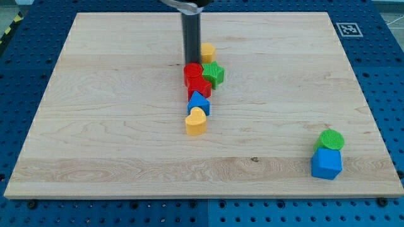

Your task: Move the yellow hexagon up a bit

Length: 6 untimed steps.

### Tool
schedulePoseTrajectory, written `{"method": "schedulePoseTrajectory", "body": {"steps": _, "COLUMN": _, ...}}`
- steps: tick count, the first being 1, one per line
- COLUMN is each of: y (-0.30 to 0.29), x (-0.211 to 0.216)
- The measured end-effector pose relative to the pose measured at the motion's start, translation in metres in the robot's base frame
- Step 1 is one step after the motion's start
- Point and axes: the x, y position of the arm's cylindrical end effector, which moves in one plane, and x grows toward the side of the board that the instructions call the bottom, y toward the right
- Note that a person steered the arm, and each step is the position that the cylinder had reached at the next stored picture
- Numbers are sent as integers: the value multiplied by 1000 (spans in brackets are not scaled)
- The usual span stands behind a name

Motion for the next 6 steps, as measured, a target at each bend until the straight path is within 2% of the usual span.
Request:
{"method": "schedulePoseTrajectory", "body": {"steps": 2, "y": 55, "x": 47}}
{"method": "schedulePoseTrajectory", "body": {"steps": 3, "y": 55, "x": 73}}
{"method": "schedulePoseTrajectory", "body": {"steps": 4, "y": 55, "x": 55}}
{"method": "schedulePoseTrajectory", "body": {"steps": 5, "y": 45, "x": 7}}
{"method": "schedulePoseTrajectory", "body": {"steps": 6, "y": 22, "x": -18}}
